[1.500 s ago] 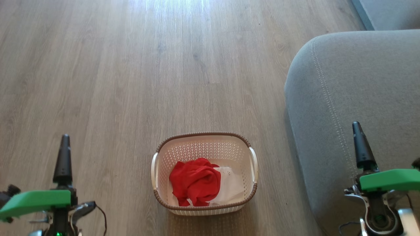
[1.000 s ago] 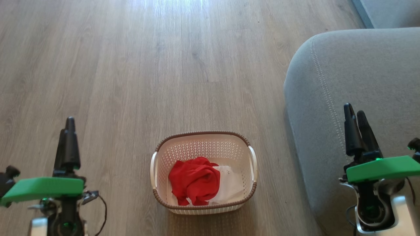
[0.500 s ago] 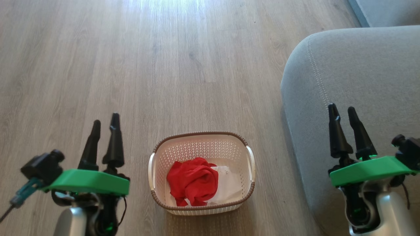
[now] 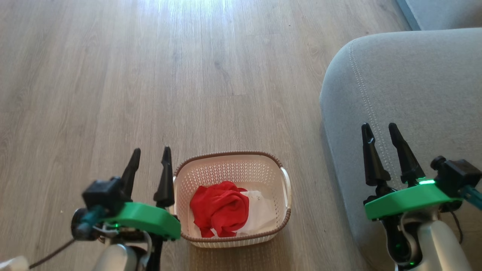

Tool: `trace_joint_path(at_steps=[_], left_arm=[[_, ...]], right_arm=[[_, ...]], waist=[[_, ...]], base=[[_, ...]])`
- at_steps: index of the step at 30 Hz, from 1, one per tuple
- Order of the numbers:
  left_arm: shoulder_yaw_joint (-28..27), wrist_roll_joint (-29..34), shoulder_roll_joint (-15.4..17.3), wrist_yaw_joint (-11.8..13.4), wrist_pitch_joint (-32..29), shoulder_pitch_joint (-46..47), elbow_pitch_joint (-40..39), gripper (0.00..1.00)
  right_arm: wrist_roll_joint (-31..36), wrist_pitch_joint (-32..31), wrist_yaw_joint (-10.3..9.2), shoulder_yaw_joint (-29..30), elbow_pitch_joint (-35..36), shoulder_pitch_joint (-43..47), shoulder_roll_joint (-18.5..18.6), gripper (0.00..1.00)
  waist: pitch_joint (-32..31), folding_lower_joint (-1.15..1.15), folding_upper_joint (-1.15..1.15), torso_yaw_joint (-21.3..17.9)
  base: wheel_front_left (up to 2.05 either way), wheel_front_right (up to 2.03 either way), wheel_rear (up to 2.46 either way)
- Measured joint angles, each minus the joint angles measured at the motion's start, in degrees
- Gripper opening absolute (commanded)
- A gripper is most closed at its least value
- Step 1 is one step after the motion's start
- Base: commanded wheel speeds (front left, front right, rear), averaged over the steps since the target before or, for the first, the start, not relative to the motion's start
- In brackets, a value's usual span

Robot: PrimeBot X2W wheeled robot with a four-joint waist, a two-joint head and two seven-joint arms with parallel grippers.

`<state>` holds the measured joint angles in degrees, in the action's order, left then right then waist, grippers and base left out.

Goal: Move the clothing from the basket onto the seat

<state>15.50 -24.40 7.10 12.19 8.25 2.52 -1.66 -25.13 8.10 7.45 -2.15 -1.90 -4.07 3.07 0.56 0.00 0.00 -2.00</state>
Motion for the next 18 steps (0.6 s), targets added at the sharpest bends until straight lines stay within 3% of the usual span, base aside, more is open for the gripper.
trace_joint_path(at_steps=[4,9,18], left_arm=[[3.6,2.2,1.7,4.5,0.6,0.2,0.9,1.0],[6.1,3.7,2.6,7.8,1.5,1.2,1.5,1.0],[6.4,7.1,2.2,9.2,3.0,1.3,1.2,1.0]], right_arm=[[2.7,0.5,0.0,-0.6,-0.6,0.0,0.0,1.0],[5.9,1.3,0.0,-1.6,-1.4,0.0,0.0,1.0],[10.0,3.1,0.0,-2.2,-1.6,0.0,0.0,1.0]], waist=[[0.0,0.0,0.0,-0.2],[0.1,0.0,0.0,-0.3],[0.3,0.0,0.0,-0.6]], base=[[0.0,0.0,0.0],[0.0,0.0,0.0],[0.0,0.0,0.0]])
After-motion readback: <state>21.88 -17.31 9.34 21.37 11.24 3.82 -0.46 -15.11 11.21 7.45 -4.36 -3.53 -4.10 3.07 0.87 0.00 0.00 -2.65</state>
